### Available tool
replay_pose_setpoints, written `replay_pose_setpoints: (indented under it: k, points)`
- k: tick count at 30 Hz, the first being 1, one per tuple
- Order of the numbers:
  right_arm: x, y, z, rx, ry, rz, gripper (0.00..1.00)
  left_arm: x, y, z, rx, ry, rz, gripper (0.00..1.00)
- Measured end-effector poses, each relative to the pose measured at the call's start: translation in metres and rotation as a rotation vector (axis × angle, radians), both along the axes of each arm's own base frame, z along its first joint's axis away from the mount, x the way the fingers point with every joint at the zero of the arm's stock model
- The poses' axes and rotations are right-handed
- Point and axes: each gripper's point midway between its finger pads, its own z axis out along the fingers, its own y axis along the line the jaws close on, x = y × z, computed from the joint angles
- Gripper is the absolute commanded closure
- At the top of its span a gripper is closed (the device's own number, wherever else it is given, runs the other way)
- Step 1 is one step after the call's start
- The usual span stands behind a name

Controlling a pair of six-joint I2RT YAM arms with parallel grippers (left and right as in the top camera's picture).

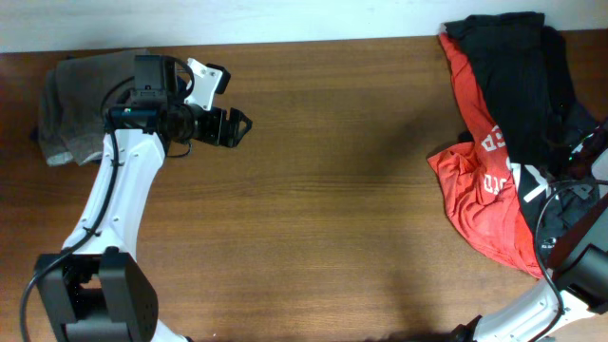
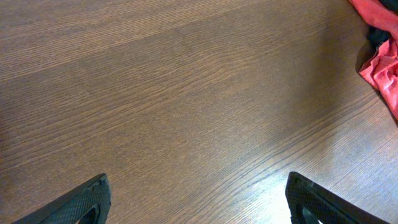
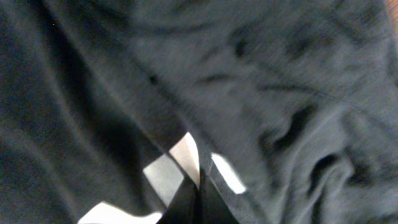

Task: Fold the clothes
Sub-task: 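Reach the right gripper into the clothing pile and grasp the dark green shirt, then pull the dark green shirt left and drop it on the table center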

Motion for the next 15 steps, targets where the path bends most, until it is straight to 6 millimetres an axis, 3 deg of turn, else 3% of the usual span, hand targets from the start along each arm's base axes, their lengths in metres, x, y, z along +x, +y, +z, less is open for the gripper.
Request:
replay_pose_setpoints:
  k: [4,9,12,15]
  points:
    - [0.009,0.009,0.018,0.055,-0.02,0.022,0.96,0.001,0.0,0.0,0.0,-0.003,0.0,0.11]
    - [0.038,0.029,0.077,0.089,-0.089,0.093,0.96,0.0,-0.001,0.001,-0.004,-0.003,-0.003,0.11]
    - [0.058,0.06,0.125,0.105,-0.141,0.174,0.96,0.001,-0.002,0.002,-0.011,-0.009,-0.007,0.11]
    - [0.075,0.103,0.171,0.101,-0.193,0.279,0.96,0.002,-0.002,0.004,-0.016,-0.014,-0.009,0.11]
